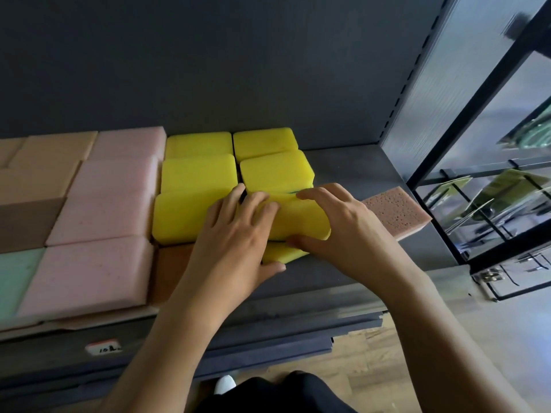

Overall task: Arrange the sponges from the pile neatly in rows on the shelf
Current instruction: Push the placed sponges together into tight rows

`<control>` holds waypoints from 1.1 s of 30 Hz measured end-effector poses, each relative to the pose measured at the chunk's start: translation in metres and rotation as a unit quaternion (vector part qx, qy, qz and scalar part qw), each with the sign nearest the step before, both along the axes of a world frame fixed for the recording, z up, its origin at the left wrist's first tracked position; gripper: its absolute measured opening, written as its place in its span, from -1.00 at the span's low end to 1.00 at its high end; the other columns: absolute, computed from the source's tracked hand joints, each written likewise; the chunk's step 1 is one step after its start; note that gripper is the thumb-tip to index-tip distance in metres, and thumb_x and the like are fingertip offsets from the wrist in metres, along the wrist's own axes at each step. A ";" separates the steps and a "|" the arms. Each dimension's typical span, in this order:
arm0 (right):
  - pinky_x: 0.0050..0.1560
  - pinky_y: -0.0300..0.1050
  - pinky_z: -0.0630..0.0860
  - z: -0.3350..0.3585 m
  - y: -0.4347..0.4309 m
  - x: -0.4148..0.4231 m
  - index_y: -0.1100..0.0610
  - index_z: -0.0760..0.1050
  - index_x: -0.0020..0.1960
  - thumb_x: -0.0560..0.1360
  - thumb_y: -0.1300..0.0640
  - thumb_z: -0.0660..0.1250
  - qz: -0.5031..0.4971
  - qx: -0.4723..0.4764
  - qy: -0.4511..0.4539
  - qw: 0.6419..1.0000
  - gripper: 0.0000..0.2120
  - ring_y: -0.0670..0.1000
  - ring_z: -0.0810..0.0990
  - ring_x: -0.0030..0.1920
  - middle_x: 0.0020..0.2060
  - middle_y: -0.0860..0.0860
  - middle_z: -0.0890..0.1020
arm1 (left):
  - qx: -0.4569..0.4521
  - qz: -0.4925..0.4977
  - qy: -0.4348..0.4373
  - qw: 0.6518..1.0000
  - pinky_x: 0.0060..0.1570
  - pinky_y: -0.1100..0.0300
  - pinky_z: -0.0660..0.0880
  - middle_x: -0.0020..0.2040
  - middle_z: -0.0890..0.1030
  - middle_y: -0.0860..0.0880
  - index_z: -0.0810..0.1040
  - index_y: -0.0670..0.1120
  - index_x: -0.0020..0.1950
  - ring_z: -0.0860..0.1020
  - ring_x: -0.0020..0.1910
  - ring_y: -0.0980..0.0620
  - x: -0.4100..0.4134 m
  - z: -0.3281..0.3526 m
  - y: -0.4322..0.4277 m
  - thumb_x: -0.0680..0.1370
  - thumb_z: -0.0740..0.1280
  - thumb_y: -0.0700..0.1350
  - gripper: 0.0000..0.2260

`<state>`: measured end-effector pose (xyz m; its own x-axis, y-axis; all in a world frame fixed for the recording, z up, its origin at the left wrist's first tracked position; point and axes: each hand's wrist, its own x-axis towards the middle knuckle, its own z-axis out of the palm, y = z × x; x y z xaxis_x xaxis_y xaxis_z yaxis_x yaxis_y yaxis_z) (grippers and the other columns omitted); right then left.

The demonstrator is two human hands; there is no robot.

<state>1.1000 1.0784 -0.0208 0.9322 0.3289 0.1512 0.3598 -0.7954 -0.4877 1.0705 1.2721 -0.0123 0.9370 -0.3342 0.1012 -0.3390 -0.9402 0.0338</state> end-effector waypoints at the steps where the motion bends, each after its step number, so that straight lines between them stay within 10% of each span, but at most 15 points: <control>1: 0.07 0.02 0.52 0.002 -0.002 0.000 -0.07 0.41 0.38 0.36 -0.22 0.47 0.009 0.003 -0.004 1.000 -0.35 0.10 0.57 0.09 0.28 -0.07 0.47 | -0.002 0.001 -0.004 1.000 0.30 -0.12 0.34 0.37 0.42 -0.06 0.40 -0.04 0.34 0.30 0.44 -0.20 0.000 0.000 0.000 0.29 0.53 0.18 -0.29; 6: 0.01 -0.29 0.37 0.010 -0.007 0.003 -0.07 0.42 0.41 0.45 -0.08 0.47 0.043 0.000 -0.007 0.999 -0.43 -0.28 0.41 -0.14 0.41 -0.19 0.42 | -0.004 0.001 -0.013 1.000 0.33 -0.10 0.32 0.37 0.40 -0.06 0.39 -0.03 0.34 0.30 0.43 -0.18 0.000 0.000 0.003 0.28 0.52 0.18 -0.29; 10: 0.18 -0.16 0.41 0.007 -0.009 0.003 -0.13 0.36 0.46 0.47 -0.07 0.45 0.043 -0.019 0.016 0.999 -0.41 -0.03 0.52 0.19 0.49 -0.20 0.31 | -0.036 -0.022 -0.003 0.999 0.35 -0.07 0.32 0.39 0.38 -0.05 0.38 -0.03 0.36 0.30 0.44 -0.14 -0.002 0.001 0.011 0.30 0.38 0.28 -0.29; 19: 0.45 0.17 0.17 0.006 0.013 -0.008 -0.18 0.16 0.53 0.32 -0.26 0.49 0.099 -0.161 -0.024 0.982 -0.12 0.09 0.02 0.57 0.57 -0.12 0.11 | -0.050 0.034 0.045 0.997 0.38 -0.05 0.25 0.48 0.29 0.00 0.34 -0.06 0.47 0.22 0.47 -0.05 -0.006 0.014 0.038 0.33 0.26 0.34 -0.20; 33: 0.19 0.15 0.46 -0.003 0.029 -0.002 -0.06 0.46 0.31 0.51 -0.19 0.26 0.023 -0.055 -0.093 0.994 -0.58 0.14 0.34 0.33 0.31 -0.02 0.47 | -0.083 0.026 0.044 0.995 0.39 0.00 0.23 0.48 0.29 0.03 0.36 -0.07 0.47 0.22 0.48 -0.01 -0.005 0.012 0.045 0.32 0.23 0.34 -0.19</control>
<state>1.0983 1.1072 -0.0241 0.8755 0.3943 0.2793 0.4722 -0.8212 -0.3205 1.0652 1.3167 -0.0002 0.9602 -0.2707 0.0683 -0.2791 -0.9355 0.2168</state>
